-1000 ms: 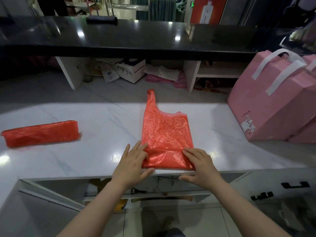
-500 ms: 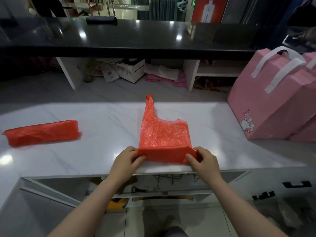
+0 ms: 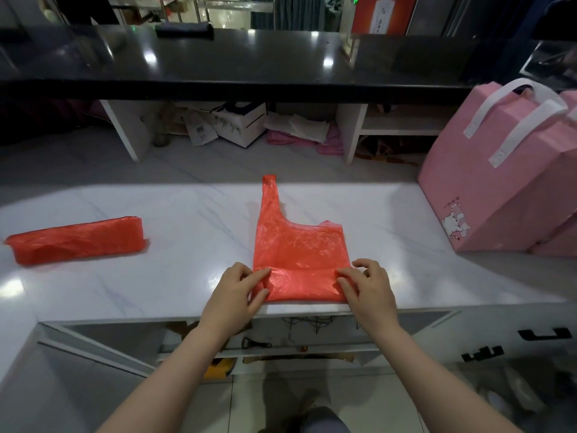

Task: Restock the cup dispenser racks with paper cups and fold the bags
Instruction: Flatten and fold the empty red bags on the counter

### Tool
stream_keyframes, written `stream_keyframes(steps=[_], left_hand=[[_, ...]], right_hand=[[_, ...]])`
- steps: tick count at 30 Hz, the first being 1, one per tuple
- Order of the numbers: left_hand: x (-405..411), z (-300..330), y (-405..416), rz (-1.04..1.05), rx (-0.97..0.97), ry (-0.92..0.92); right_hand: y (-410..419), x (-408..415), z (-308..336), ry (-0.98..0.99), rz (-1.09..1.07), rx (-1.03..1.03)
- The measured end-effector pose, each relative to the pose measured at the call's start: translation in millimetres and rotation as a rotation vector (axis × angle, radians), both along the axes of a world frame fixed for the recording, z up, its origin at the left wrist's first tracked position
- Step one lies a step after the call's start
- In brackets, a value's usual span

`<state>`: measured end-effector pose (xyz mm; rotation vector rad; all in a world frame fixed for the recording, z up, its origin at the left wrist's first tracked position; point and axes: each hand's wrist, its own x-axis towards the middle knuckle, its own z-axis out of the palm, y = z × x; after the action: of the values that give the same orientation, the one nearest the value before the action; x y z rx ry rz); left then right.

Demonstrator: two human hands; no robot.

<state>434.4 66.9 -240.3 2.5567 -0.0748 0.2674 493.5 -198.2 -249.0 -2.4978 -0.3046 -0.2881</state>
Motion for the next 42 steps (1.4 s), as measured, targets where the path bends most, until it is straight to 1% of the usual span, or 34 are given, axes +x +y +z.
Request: stream_keyframes(steps=[3, 5, 8, 11, 13, 15, 17, 18, 21, 23, 24, 26, 29, 31, 33, 34, 35, 36, 38, 40, 42], left_hand=[[-0.3, -1.8, 3.1, -0.06, 0.053, 0.005], [0.5, -2.5, 5.6, -0.108, 0.093, 0.032], [1.1, -2.9, 8.1, -0.161, 0.144, 0.089], [1.2, -1.5, 8.4, -0.185, 0.136, 0.108], [1.9, 1.0, 7.1, -0.186, 0.122, 0.097], [2.0, 3.4, 6.0, -0.112, -0.039, 0.064], [3.8, 5.6, 5.0, 0.048, -0.254, 0.074], [5.6, 5.1, 3.8, 0.124, -0.327, 0.093], [11.2, 2.8, -3.0, 0.275, -0.398, 0.129], [13.1, 2.1, -5.4, 0.304, -0.453, 0.139], [13.3, 0.7, -5.5, 0.292, -0.449, 0.141], [11.7, -1.5, -5.0, 0.244, -0.378, 0.136], [8.1, -1.2, -2.8, 0.152, -0.178, 0.064], [4.1, -1.7, -2.7, 0.076, -0.049, -0.054], [1.3, -0.4, -3.8, -0.028, 0.055, -0.154], [0.4, 0.1, -3.4, -0.08, 0.104, -0.161], [-0.7, 0.8, -1.8, -0.121, 0.132, -0.114], [-1.5, 1.2, 1.3, -0.16, 0.149, -0.03], [-2.4, 1.5, 9.8, -0.226, 0.176, 0.13], [-4.3, 4.3, 14.2, -0.278, 0.145, 0.162], [-5.8, 6.7, 13.8, -0.291, 0.078, 0.136]], right_hand=[[-10.6, -2.8, 0.6, 0.096, 0.188, -0.19], [-17.7, -3.7, 0.6, 0.127, 0.275, -0.246], [-24.4, -2.3, 5.4, 0.156, 0.305, -0.211], [-28.4, -1.3, 12.2, 0.177, 0.332, -0.114], [-28.8, -1.1, 15.6, 0.209, 0.285, 0.0], [-25.9, 1.3, 17.0, 0.244, 0.177, 0.088], [-18.6, 3.8, 14.8, 0.232, 0.053, 0.094], [-14.5, 4.4, 11.5, 0.209, -0.01, 0.097], [0.0, 3.6, 5.2, 0.137, -0.166, 0.068], [7.8, 3.8, 2.6, 0.123, -0.208, 0.013], [11.2, 3.7, 1.8, 0.127, -0.218, -0.024], [15.6, 3.0, 1.2, 0.122, -0.237, -0.095], [17.5, -0.4, 2.5, 0.077, -0.217, -0.057], [15.0, -4.2, 3.6, 0.04, -0.137, -0.044], [6.4, -7.5, 3.5, -0.012, -0.014, -0.099], [0.0, -8.8, 2.6, -0.005, 0.064, -0.147], [-7.1, -10.1, 3.3, 0.021, 0.15, -0.203], [-14.8, -10.6, 3.7, 0.041, 0.235, -0.261], [-28.7, -9.6, 3.3, 0.043, 0.357, -0.298], [-35.0, -8.5, 6.0, 0.084, 0.353, -0.188], [-34.2, -8.7, 10.5, 0.161, 0.243, -0.006]])
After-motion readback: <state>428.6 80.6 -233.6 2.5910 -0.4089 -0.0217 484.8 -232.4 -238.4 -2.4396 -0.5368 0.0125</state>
